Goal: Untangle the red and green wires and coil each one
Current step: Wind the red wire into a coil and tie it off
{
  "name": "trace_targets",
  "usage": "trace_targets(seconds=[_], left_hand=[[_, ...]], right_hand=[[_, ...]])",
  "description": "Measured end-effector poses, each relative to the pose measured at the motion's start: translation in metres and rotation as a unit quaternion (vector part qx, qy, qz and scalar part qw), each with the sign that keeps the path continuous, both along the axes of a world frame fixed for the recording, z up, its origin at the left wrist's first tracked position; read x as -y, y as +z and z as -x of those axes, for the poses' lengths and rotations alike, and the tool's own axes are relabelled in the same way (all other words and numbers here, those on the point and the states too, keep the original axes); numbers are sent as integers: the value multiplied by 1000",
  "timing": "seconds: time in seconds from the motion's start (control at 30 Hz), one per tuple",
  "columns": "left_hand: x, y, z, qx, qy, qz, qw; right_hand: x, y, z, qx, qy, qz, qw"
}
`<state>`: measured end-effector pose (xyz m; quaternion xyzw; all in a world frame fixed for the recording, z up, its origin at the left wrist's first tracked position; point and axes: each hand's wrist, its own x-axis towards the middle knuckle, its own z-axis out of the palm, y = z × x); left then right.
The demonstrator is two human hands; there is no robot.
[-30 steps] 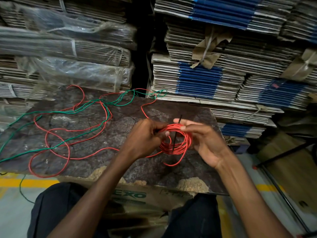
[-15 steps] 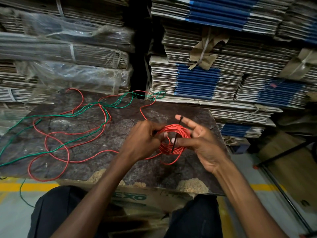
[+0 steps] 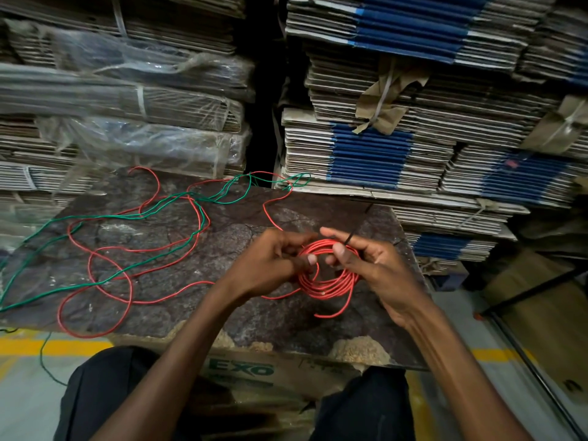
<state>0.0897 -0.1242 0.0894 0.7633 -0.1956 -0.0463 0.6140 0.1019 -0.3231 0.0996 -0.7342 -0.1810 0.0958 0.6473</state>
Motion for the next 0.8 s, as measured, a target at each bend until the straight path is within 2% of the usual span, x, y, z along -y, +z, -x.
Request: trace_targets(seconds=[0.23,0.33,0.5,0.7,0.8], left_hand=[[-2,0,1,-91,-52,43,994],[-2,-1,3,-105,-83,46,990],[1,-3,7,-119,-61,71,989],[5,-7,10,-111,8,60,992],[10,-8,13,-127,29,62,990]], right_hand=[[4,-2,2,25,30,16,999],[7,-3,2,28,43,27,998],[8,-2,0,14,44,10,999],[0,-1,-2,123,-90,-6,988],[-7,3,-1,160,-152,-50,974]])
